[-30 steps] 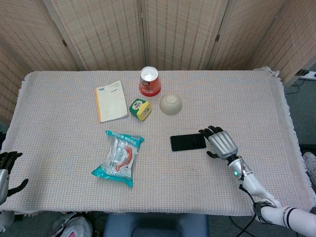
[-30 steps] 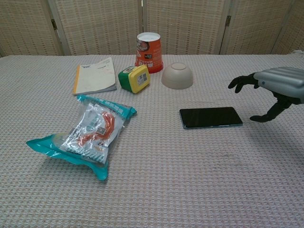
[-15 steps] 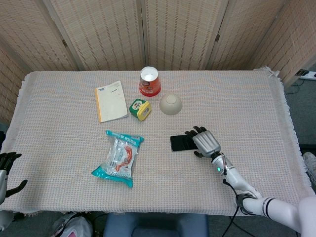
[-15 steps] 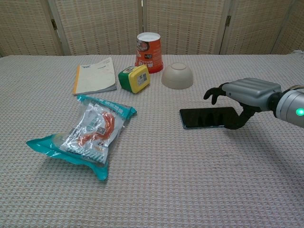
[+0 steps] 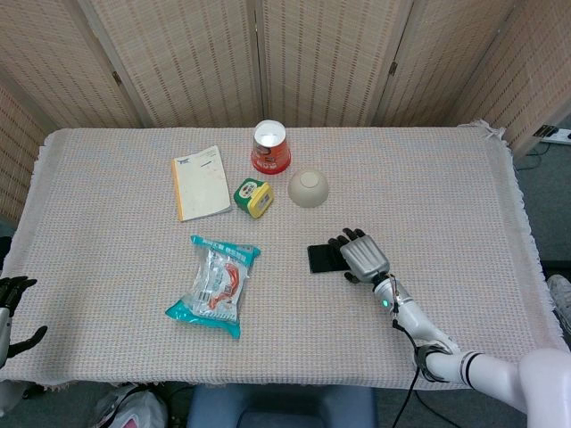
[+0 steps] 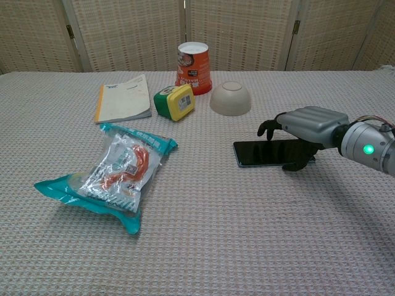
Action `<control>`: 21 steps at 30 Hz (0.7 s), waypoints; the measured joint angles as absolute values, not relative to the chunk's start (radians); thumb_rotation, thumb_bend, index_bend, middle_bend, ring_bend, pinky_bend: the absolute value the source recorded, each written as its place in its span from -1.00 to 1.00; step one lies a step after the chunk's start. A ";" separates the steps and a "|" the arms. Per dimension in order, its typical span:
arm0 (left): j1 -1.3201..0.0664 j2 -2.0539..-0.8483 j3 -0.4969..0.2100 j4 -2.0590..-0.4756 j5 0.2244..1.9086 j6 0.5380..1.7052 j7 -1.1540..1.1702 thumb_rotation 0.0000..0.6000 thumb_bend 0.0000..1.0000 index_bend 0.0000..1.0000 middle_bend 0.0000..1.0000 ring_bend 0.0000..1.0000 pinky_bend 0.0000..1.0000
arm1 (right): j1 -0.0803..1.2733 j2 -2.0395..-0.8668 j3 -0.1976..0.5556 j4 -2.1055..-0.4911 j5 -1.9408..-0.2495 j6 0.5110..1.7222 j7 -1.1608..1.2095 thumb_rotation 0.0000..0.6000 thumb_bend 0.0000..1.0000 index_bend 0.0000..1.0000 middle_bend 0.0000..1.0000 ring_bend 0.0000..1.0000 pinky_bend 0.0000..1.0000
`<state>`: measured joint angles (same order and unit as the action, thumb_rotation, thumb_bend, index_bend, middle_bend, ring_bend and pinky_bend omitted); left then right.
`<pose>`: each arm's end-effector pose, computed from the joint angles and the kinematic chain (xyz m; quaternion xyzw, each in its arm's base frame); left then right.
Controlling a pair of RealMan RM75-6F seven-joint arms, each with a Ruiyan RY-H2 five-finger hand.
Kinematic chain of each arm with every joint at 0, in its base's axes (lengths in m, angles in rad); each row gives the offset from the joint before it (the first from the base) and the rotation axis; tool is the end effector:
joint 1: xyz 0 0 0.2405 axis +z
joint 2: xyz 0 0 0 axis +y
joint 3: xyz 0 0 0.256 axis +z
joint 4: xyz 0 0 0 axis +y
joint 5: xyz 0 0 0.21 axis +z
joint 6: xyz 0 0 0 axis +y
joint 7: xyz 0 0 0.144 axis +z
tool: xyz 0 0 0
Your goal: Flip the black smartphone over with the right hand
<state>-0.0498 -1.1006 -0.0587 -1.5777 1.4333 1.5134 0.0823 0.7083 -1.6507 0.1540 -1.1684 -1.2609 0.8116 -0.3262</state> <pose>-0.3313 0.1717 0.1778 -0.5823 -0.3608 -0.3379 0.6455 -0.2012 -0.3567 -0.0446 0.7954 -0.3205 0.2790 0.4322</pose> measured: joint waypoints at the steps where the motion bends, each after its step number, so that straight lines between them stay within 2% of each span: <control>1: -0.050 -1.101 -0.059 -1.577 1.434 1.513 0.082 1.00 -0.60 -0.51 -0.57 -0.67 -0.50 | 0.710 -1.651 0.153 -1.167 -1.258 0.811 -0.328 1.00 -0.63 -0.54 -0.44 -0.77 -0.59; 11: -0.051 -1.102 -0.062 -1.575 1.433 1.512 0.080 1.00 -0.60 -0.52 -0.57 -0.67 -0.50 | 0.726 -1.654 0.143 -1.162 -1.244 0.804 -0.346 1.00 -0.56 -0.46 -0.41 -0.77 -0.59; 21: -0.049 -1.099 -0.063 -1.575 1.431 1.513 0.074 1.00 -0.60 -0.52 -0.57 -0.67 -0.50 | 0.748 -1.668 0.146 -1.131 -1.222 0.786 -0.343 1.00 -0.31 -0.41 -0.36 -0.77 -0.59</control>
<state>-0.0487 -1.0991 -0.0635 -1.5750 1.4312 1.5134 0.0742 0.7484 -1.6682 0.1463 -1.1310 -1.2224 0.7856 -0.3430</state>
